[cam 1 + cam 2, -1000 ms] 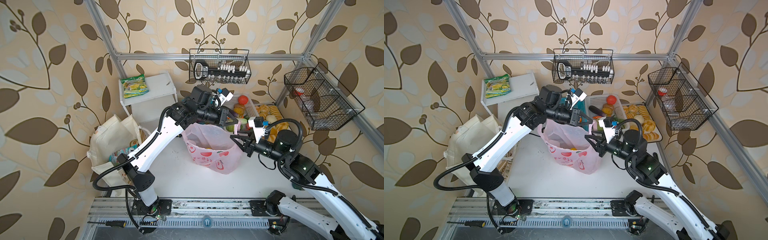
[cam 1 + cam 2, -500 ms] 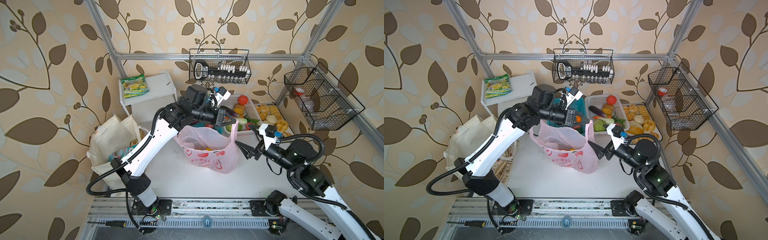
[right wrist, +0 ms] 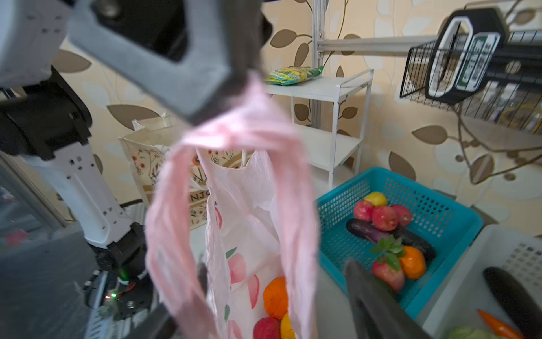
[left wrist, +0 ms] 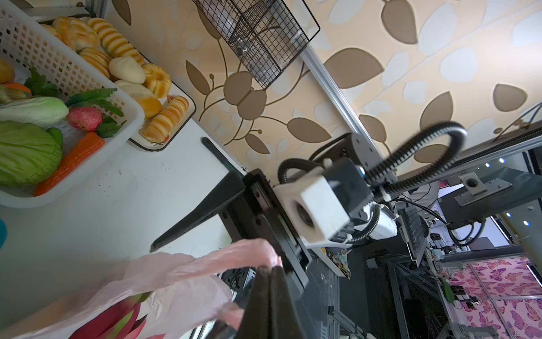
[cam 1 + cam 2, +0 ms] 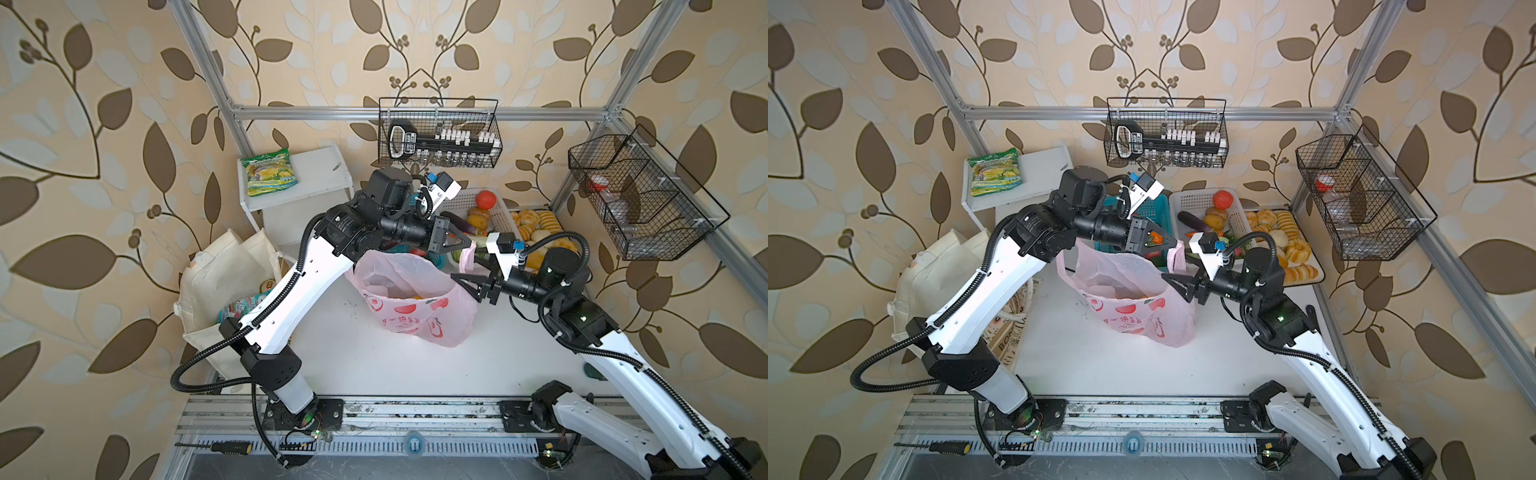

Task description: Place the mixed food into the grocery bags and tie them

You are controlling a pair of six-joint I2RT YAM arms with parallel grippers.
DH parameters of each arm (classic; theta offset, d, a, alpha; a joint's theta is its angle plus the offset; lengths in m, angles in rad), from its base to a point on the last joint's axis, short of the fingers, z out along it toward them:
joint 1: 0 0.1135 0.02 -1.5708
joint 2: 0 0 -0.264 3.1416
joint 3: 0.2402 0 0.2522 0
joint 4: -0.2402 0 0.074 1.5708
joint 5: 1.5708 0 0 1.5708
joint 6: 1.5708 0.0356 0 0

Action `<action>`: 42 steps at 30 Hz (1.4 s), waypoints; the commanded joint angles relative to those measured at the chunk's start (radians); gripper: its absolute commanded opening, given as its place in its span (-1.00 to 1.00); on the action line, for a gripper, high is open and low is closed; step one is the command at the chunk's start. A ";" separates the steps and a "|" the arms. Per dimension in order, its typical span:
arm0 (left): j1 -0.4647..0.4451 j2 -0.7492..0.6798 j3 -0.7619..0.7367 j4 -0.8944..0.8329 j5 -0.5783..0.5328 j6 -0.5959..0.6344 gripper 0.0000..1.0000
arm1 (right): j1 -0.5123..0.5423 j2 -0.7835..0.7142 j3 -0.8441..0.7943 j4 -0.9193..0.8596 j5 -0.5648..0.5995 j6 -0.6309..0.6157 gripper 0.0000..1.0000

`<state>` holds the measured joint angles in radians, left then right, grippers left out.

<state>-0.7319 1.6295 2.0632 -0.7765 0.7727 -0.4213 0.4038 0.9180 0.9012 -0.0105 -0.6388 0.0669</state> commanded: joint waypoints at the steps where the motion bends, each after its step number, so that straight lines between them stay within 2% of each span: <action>1: 0.008 -0.016 0.033 0.018 0.029 0.024 -1.00 | -0.014 0.014 -0.047 0.159 -0.174 0.124 0.19; 4: 0.009 -0.016 0.034 0.022 0.037 0.020 -1.00 | 0.020 -0.003 -0.079 0.188 -0.169 0.085 0.22; 6: 0.009 -0.017 0.032 0.022 0.034 0.019 -1.00 | 0.026 -0.007 -0.088 0.181 -0.146 0.077 0.15; 8: 0.009 -0.020 0.028 0.031 0.029 0.013 -1.00 | 0.024 -0.010 -0.094 0.180 -0.117 0.077 -0.06; 11: 0.009 -0.020 0.024 0.042 0.030 0.004 -1.00 | 0.025 -0.020 -0.115 0.208 -0.094 0.094 -0.26; 18: 0.017 -0.030 0.018 0.027 0.002 0.014 -1.00 | 0.021 -0.048 -0.130 0.220 -0.095 0.131 -0.51; 20: 0.020 -0.035 0.016 0.022 -0.024 0.016 -1.00 | 0.017 -0.054 -0.133 0.220 -0.077 0.151 -0.71; 22: 0.022 -0.040 0.014 0.020 -0.036 0.019 -1.00 | 0.014 -0.060 -0.139 0.232 -0.070 0.179 -1.00; 25: 0.024 -0.040 0.014 0.006 -0.037 0.030 -1.00 | 0.014 -0.072 -0.152 0.263 -0.048 0.226 -1.00; 26: 0.025 -0.039 0.017 -0.005 -0.043 0.034 -0.83 | 0.015 -0.074 -0.157 0.268 -0.046 0.235 -1.00; 27: 0.025 -0.038 0.022 -0.021 -0.054 0.043 -0.28 | 0.017 -0.079 -0.159 0.266 -0.037 0.242 -1.00; 28: 0.025 -0.040 0.034 -0.051 -0.083 0.060 0.08 | 0.017 -0.083 -0.160 0.261 -0.023 0.250 -1.00; 30: 0.026 -0.050 0.073 -0.134 -0.184 0.116 0.62 | 0.015 -0.089 -0.159 0.239 0.010 0.262 -1.00; 31: 0.026 -0.067 0.087 -0.176 -0.255 0.145 0.73 | 0.011 -0.091 -0.157 0.225 0.025 0.271 -1.00; 35: 0.026 -0.176 0.077 -0.268 -0.525 0.210 0.81 | 0.000 -0.071 -0.143 0.171 0.056 0.301 -1.00; 38: 0.026 -0.274 0.040 -0.328 -0.745 0.222 0.79 | 0.000 -0.047 -0.124 0.125 0.077 0.314 -1.00; 42: 0.026 -0.364 -0.006 -0.422 -0.980 0.219 0.83 | 0.000 -0.036 -0.113 0.106 0.093 0.320 -1.00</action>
<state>-0.7181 1.3251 2.0720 -1.0924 0.0559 -0.2363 0.4072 0.8814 0.7536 0.1249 -0.5747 0.3706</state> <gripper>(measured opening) 0.913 0.047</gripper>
